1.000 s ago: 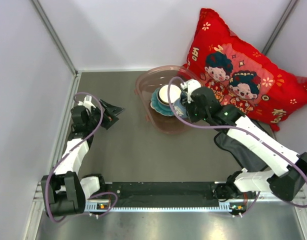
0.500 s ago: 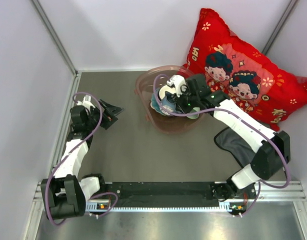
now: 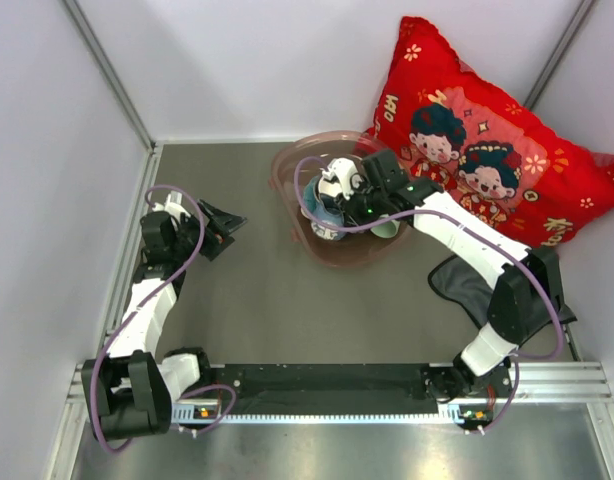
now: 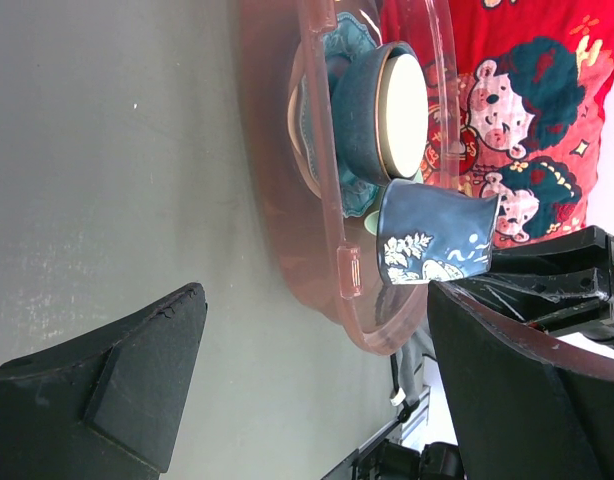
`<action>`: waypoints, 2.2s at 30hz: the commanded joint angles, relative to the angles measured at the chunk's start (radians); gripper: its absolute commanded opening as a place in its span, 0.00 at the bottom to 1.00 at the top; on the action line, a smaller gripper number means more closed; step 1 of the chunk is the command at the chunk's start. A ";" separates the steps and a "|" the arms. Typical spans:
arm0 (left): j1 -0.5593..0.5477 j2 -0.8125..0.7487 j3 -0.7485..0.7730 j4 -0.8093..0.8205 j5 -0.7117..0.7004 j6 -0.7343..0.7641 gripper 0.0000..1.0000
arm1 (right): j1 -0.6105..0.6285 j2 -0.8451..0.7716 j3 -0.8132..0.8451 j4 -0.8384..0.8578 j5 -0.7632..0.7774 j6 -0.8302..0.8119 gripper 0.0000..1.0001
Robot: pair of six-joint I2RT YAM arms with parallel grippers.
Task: Place the mixed dishes into the plastic bin
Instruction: Place the cup in the plastic bin.
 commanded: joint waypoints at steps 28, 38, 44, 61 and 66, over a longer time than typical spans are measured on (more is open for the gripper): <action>0.001 -0.009 0.022 0.032 0.002 0.012 0.95 | 0.006 0.084 -0.058 0.075 -0.091 0.000 0.00; 0.001 -0.009 0.020 0.035 0.001 0.007 0.95 | 0.009 0.135 -0.055 0.067 -0.083 0.002 0.00; -0.001 -0.009 0.016 0.038 0.002 0.009 0.95 | 0.009 0.164 -0.049 0.072 -0.071 0.008 0.05; -0.001 -0.015 0.005 0.043 -0.001 0.006 0.95 | 0.009 0.143 -0.034 0.104 -0.056 0.041 0.41; 0.001 -0.018 0.003 0.039 -0.007 0.009 0.96 | 0.007 0.077 -0.023 0.105 -0.028 0.049 0.45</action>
